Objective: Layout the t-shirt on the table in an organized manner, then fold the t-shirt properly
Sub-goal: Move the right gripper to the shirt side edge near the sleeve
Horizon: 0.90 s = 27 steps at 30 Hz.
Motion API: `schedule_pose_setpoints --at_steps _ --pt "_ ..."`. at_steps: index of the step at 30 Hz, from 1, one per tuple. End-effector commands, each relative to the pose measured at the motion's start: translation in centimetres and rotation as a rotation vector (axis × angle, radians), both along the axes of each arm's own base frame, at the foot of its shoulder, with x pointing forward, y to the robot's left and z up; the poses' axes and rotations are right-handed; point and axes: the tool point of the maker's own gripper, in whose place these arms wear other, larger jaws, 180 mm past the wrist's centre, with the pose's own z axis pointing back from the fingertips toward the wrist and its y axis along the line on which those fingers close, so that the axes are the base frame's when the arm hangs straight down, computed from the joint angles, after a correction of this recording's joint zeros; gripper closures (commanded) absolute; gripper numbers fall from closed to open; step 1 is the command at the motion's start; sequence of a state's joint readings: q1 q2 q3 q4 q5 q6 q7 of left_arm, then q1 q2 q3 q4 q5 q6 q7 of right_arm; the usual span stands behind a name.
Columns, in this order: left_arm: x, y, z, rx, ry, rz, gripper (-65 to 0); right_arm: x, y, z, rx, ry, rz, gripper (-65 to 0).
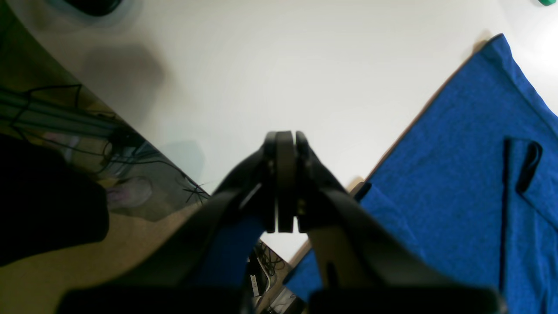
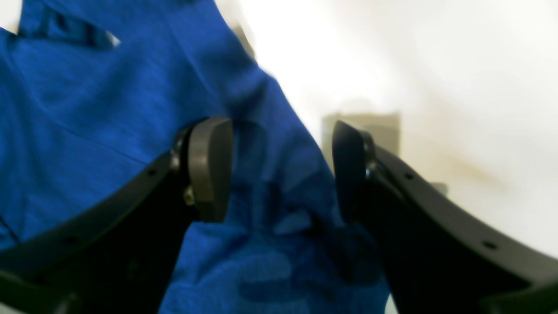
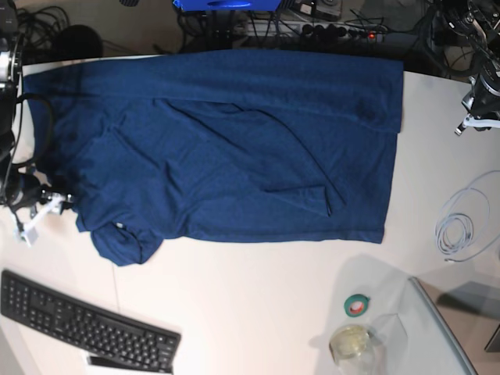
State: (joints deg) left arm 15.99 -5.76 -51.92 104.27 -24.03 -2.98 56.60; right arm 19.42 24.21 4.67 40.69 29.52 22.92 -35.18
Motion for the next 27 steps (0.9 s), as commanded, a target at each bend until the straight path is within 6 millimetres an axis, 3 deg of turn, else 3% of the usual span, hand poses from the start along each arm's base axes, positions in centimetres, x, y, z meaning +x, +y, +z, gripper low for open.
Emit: schedule_pose_setpoints --at_steps 1,3,5,16,20,27 --pt "0.5 0.6 1.1 0.032 -0.028 -0.005 0.0 2.0 -2.3 2.2 -0.035 -0.072 -0.053 -32.1" --pt "0.4 0.7 1.1 0.033 -0.027 -0.001 0.0 1.1 -4.0 1.9 -0.074 -0.048 -0.093 -27.0" --pt "0.3 0.7 1.1 0.033 -0.026 -0.001 0.0 0.3 -4.3 1.5 -0.078 -0.034 -0.099 -22.5" --pt "0.5 0.5 1.0 0.029 -0.027 -0.006 0.0 -2.2 -4.4 -0.3 -0.08 0.018 -0.099 -21.8" --pt "-0.1 0.8 0.0 0.007 -0.006 0.012 0.0 -2.3 -4.2 -0.4 -0.073 0.02 -0.1 -21.3" --pt "-0.6 0.9 -1.1 -0.013 0.016 0.023 0.0 -1.2 -4.5 2.8 -0.087 -0.1 -0.1 -21.0"
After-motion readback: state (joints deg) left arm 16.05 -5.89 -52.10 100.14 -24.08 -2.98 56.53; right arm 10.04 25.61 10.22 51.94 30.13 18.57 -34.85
